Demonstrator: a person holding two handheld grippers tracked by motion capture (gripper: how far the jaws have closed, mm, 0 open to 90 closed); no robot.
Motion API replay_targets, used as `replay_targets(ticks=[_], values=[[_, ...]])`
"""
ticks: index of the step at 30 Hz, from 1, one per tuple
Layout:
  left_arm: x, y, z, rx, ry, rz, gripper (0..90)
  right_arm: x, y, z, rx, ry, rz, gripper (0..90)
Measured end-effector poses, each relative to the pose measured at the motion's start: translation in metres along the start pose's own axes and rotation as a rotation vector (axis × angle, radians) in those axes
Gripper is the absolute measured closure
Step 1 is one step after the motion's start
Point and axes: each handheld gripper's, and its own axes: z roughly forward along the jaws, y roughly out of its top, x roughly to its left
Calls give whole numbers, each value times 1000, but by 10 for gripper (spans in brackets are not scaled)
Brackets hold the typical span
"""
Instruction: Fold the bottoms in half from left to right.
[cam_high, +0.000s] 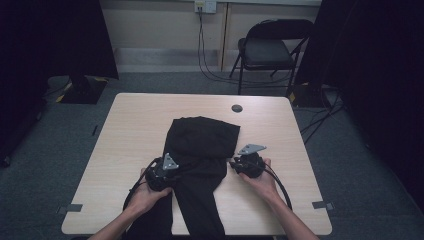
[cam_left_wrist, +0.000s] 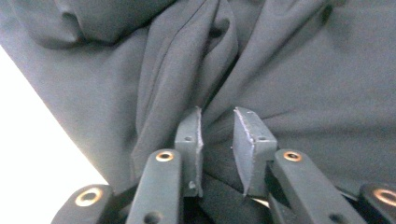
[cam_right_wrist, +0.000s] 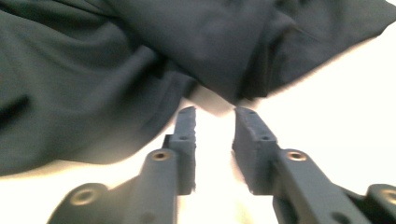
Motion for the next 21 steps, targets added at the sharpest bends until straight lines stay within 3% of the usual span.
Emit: replay_targets(ticks=[1,3,5,8,10,12,15,17,18,19,20,21], values=[[1,0,-2,8,-35,-13,657,3,1,-1,-12,21,0,682],[-2,1,-10,-34,-81,-55,628,12,4,-5,-36,50,-10,684],[-7,2,-23,-80,-104,-56,617,22,10,-11,-63,68,-25,693],[-9,-4,-41,-102,-75,-17,574,34,17,-20,-94,119,-37,705],[-1,-14,-50,-119,-31,-55,515,42,17,-21,-92,150,-50,705],[8,-22,-56,-108,12,-96,448,51,15,-21,-78,195,-58,703],[20,-32,-50,-59,-12,-156,334,67,17,-23,-70,231,-102,684],[20,-33,-40,-9,-63,-167,289,74,18,-21,-66,250,-119,668],[15,-32,-33,26,-57,-140,291,77,18,-19,-63,259,-121,663],[15,-32,-33,26,-57,-140,341,77,18,-19,-63,259,-121,663],[11,-30,-29,67,-26,-103,341,80,19,-17,-57,274,-126,656],[10,-29,-29,55,-39,-101,484,84,18,-16,-55,286,-134,637]])
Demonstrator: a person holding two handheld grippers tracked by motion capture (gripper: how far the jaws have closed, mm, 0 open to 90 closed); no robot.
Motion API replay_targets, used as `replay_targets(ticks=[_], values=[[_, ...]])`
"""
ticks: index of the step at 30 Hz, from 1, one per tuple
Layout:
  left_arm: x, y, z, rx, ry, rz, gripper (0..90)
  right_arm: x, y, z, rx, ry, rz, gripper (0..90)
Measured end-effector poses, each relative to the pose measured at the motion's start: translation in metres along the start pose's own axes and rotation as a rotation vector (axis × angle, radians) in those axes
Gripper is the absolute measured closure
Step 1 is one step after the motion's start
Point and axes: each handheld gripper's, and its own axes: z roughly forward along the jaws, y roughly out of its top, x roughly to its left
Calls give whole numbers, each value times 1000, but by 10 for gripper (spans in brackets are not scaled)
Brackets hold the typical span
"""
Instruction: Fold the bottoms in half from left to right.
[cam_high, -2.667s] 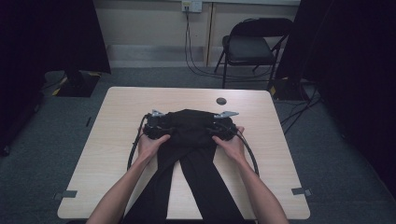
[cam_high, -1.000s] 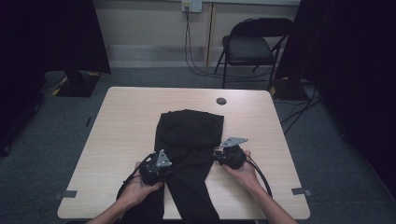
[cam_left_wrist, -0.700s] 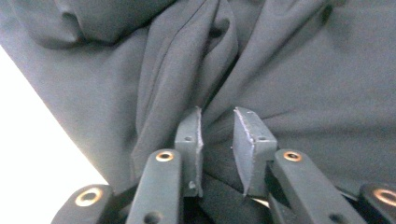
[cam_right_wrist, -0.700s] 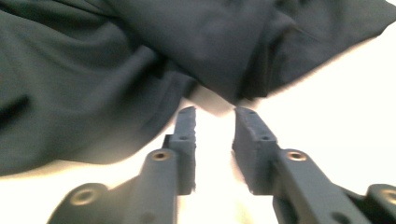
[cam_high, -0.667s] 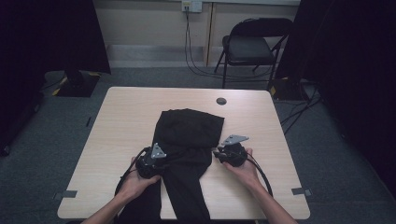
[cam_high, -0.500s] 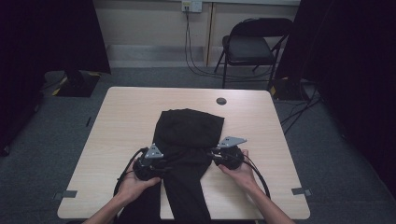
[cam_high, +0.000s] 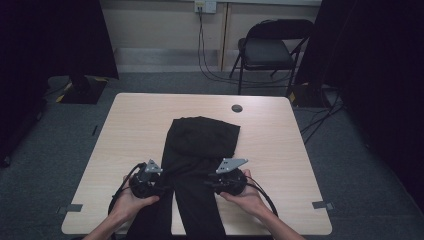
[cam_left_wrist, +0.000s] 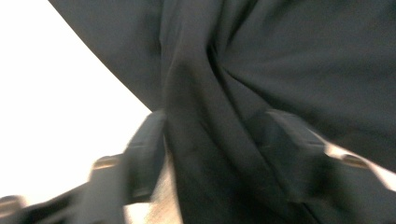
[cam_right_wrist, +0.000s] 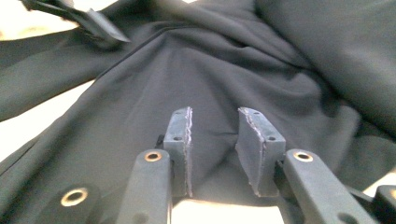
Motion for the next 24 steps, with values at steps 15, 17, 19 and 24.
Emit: replay_targets(ticks=[15,17,19,24], values=[[5,67,-28,-308,-184,-121,875,53,20,32,-30,211,-72,410],[5,81,-22,-347,-203,-159,875,61,29,40,-68,270,-51,325],[5,88,-19,-362,-176,-164,874,63,29,44,-67,298,-31,321],[15,96,-4,-409,-214,-269,873,72,27,45,-74,309,-30,377]])
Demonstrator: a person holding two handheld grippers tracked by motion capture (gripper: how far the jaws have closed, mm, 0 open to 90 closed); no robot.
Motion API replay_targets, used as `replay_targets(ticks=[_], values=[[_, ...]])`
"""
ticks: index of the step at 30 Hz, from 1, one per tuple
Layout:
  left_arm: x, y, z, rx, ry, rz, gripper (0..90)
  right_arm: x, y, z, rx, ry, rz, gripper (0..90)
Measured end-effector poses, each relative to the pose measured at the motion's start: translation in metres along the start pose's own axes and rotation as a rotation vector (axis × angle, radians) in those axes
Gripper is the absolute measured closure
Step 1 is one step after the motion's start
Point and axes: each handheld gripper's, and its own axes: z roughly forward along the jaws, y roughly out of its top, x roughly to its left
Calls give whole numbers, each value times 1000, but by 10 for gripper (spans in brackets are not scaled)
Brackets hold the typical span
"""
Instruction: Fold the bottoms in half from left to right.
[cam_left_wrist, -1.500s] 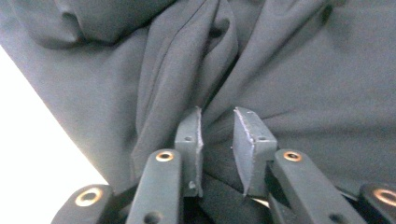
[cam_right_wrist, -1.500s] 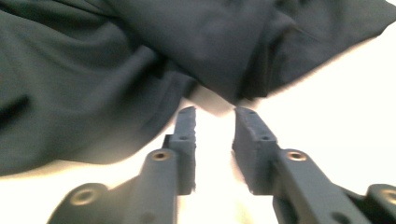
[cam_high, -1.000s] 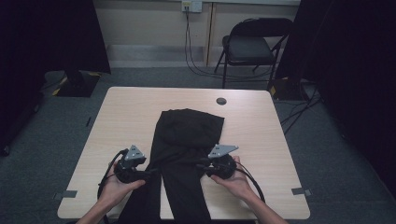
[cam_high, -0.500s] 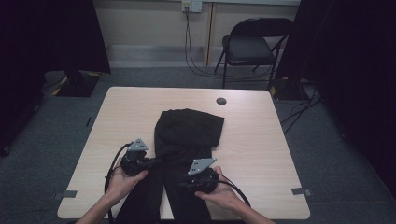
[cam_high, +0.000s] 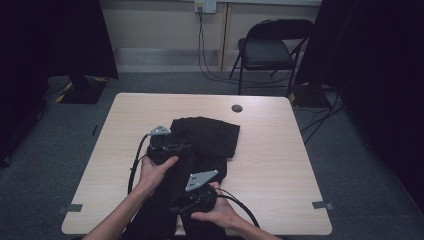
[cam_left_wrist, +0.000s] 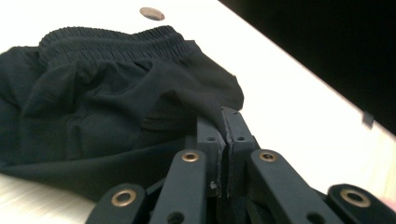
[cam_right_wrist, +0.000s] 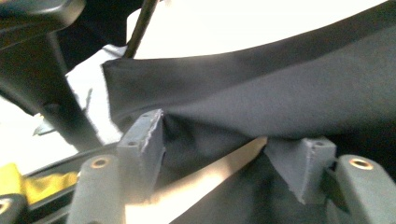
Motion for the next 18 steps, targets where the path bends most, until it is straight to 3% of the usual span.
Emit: replay_targets(ticks=[2,3,5,6,9,12,15,17,18], values=[[2,0,3,-11,-1,-18,872,0,1,-1,-6,-11,2,392],[2,0,4,-15,7,-19,867,-1,3,-4,-21,-24,5,446],[5,0,7,-18,11,-21,856,-3,5,-12,-57,-22,7,690],[7,0,6,-16,12,-26,825,-5,8,-20,-94,-26,18,853],[10,-1,6,2,34,-12,764,-8,16,-39,-148,-43,21,874],[15,-5,3,6,55,-22,614,-14,23,-65,-217,-79,35,878],[20,-9,-2,20,73,-31,470,-28,25,-92,-273,-146,72,878],[21,-14,-6,40,98,-11,437,-40,19,-102,-239,-222,75,877],[20,-17,-9,54,127,13,436,-48,13,-104,-210,-236,101,877]])
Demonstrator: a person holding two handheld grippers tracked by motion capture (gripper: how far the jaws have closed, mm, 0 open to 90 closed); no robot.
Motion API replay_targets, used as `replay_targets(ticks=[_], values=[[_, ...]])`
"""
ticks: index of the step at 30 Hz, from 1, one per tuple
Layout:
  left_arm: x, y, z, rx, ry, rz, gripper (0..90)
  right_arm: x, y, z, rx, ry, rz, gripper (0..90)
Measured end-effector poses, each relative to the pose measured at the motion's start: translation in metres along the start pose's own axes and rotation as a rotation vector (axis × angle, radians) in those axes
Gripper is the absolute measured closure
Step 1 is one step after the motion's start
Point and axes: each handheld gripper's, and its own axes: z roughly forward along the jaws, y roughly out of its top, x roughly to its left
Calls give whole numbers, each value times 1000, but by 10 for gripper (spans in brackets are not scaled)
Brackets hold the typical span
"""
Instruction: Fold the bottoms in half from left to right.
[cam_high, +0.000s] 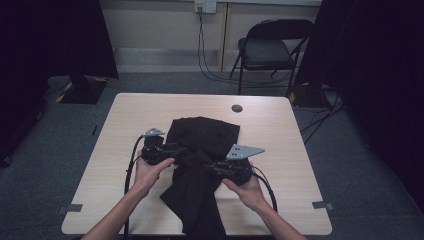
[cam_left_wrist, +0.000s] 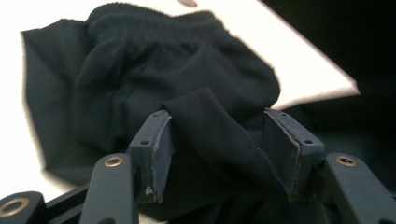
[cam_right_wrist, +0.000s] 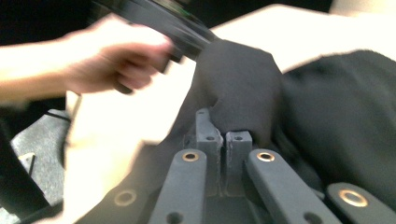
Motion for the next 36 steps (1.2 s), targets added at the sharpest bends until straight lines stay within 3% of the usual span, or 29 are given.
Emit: replay_targets(ticks=[2,3,5,7,9,10,11,12,14,15,17,18,19,22,24,25,27,28,30,32,34,36], values=[[0,-2,-3,14,23,24,428,-8,-8,1,24,-14,27,876],[-2,-8,-10,20,34,51,433,-15,-28,9,147,-69,3,867],[-6,-14,-17,26,65,96,474,-18,-41,15,241,-112,-26,826],[-9,-20,-24,29,19,100,538,-21,-49,17,290,-142,-28,687],[-15,-27,-29,42,-6,140,612,-23,-47,10,267,-128,-18,548],[-15,-27,-29,42,-6,140,647,-23,-47,10,267,-128,-18,548],[-23,-36,-27,81,-35,174,662,-24,-41,-2,227,-128,-15,487],[-27,-42,-24,112,-54,188,682,-25,-39,-8,206,-141,-13,487],[-30,-47,-21,137,-65,199,691,-27,-38,-14,185,-145,-7,523],[-37,-54,-13,179,-97,213,691,-34,-40,-24,135,-169,28,634],[-43,-58,-4,214,-133,205,674,-40,-44,-23,156,-208,37,759],[-46,-60,1,245,-125,224,673,-43,-47,-19,191,-238,28,791],[-49,-62,5,268,-104,251,665,-46,-50,-14,224,-238,17,812],[-49,-66,14,316,-62,283,660,-48,-58,6,308,-234,-24,844],[-46,-66,15,314,-50,292,682,-47,-61,17,330,-232,-38,839],[-44,-66,15,305,-24,306,698,-47,-61,20,326,-223,-46,837],[-42,-65,15,296,30,364,730,-47,-59,27,328,-222,-56,831],[-38,-64,16,288,35,343,718,-47,-58,30,325,-225,-60,820],[-30,-60,17,275,89,362,718,-50,-56,36,314,-228,-53,819],[-19,-55,20,265,115,332,718,-51,-54,41,308,-234,-52,810],[-15,-52,22,264,137,353,717,-52,-53,45,307,-236,-56,802],[2,-45,28,226,156,291,718,-55,-49,52,303,-254,-62,788]])
